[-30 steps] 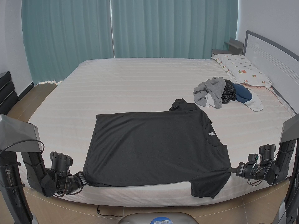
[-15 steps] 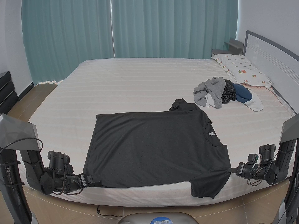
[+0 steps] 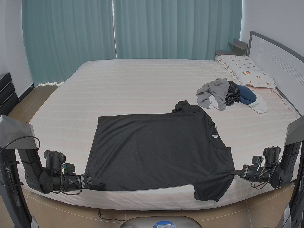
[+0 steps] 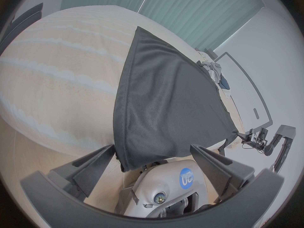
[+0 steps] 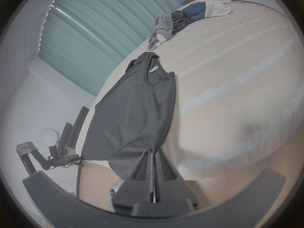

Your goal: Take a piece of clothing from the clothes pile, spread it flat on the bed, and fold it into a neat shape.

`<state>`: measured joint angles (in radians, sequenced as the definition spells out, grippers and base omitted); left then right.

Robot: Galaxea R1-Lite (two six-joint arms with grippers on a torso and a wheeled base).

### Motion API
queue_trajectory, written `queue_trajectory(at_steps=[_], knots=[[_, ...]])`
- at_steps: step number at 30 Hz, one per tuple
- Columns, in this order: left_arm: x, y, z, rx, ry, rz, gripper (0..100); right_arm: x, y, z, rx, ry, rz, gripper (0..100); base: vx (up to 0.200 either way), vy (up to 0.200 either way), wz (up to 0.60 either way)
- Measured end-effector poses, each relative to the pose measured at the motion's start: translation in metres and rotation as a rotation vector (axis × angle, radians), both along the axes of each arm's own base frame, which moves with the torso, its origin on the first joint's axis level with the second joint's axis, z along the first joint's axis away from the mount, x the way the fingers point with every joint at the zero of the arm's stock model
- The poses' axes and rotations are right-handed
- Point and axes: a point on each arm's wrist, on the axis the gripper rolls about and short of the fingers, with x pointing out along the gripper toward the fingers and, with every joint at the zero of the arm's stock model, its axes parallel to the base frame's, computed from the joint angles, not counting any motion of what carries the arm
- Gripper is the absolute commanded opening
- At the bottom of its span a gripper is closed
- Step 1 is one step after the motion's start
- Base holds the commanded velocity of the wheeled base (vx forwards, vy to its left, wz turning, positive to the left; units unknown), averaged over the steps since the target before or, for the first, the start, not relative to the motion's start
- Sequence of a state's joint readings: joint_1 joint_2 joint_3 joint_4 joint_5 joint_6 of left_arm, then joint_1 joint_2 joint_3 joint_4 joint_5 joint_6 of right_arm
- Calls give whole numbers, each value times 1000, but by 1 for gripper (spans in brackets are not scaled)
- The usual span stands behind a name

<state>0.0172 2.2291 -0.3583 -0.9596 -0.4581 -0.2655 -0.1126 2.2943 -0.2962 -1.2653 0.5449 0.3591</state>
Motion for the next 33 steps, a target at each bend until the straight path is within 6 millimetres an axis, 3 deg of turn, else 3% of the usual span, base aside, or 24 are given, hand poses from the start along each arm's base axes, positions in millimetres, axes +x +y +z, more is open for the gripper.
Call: queue_trajectory(at_steps=[6,7,25,33], knots=[[4,-1,-2,3,-4,-3,100,0,0,0,0,-2,0,0,0,0,0],[4,-1,-2,2,-3,-3,0,0,0,0,0,-1,0,0,0,0,0],[-5,8,-3,3,23,33,0,0,-1,-1,-1,3,-2,0,0,0,0],[-11,11,9,-21,18,79,0,-3,-1,-1,-5,5,9,0,0,0,0]])
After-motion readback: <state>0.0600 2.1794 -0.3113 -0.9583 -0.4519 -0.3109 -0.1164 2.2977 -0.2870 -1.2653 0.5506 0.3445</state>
